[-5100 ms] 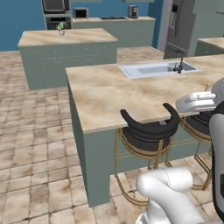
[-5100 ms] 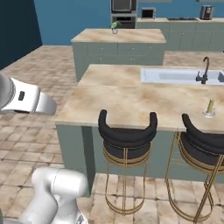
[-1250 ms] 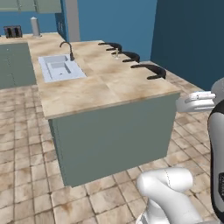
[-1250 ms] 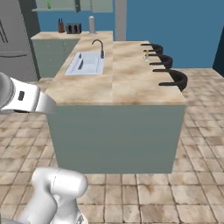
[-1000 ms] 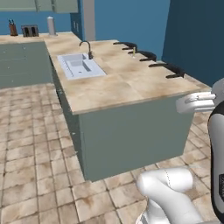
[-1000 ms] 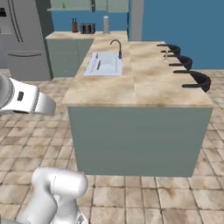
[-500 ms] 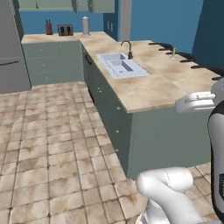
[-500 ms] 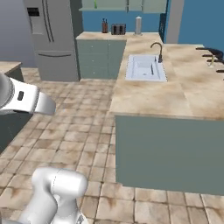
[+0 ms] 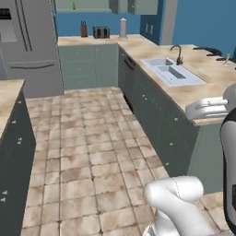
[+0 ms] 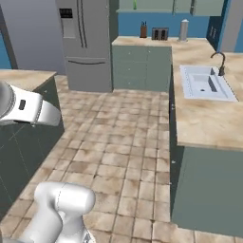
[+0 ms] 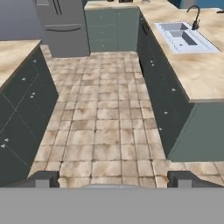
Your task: Get the candle and the beer from the cabinet and move them to the dining counter.
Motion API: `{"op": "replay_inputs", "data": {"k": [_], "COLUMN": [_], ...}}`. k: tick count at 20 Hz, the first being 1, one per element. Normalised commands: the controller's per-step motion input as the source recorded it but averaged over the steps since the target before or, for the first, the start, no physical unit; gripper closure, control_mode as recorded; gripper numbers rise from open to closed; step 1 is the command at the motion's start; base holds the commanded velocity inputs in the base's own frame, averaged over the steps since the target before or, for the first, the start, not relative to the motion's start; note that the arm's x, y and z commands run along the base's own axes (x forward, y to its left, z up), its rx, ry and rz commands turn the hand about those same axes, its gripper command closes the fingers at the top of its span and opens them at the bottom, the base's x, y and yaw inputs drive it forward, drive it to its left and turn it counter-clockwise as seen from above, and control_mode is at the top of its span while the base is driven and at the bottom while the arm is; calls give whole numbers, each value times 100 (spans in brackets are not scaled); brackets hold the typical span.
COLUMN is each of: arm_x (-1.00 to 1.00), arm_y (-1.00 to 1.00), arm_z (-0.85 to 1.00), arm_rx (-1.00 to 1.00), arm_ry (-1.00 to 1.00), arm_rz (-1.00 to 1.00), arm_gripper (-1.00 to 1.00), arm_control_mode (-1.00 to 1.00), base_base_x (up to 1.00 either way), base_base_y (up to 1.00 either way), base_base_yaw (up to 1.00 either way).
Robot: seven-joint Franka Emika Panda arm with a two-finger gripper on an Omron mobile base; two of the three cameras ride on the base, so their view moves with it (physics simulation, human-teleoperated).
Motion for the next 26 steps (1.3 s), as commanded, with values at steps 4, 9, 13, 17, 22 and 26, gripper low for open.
{"op": "replay_inputs", "data": {"k": [4, 9, 13, 17, 22, 26], "arm_x": [0, 0, 0, 0, 0, 0], "arm_y": [0, 0, 0, 0, 0, 0], "arm_z": [0, 0, 0, 0, 0, 0], "arm_rx": [0, 0, 0, 0, 0, 0], "arm_ry": [0, 0, 0, 0, 0, 0], "arm_rz": [0, 0, 0, 0, 0, 0], "arm_gripper": [-100, -100, -100, -100, -100, -100], "arm_control_mode": [100, 100, 100, 100, 100, 100], "base_base_x": [99, 100, 100, 100, 100, 100], "base_base_y": [96, 64, 19, 0, 0, 0], "base_base_yaw": [0, -9, -20, -25, -22, -15]}}
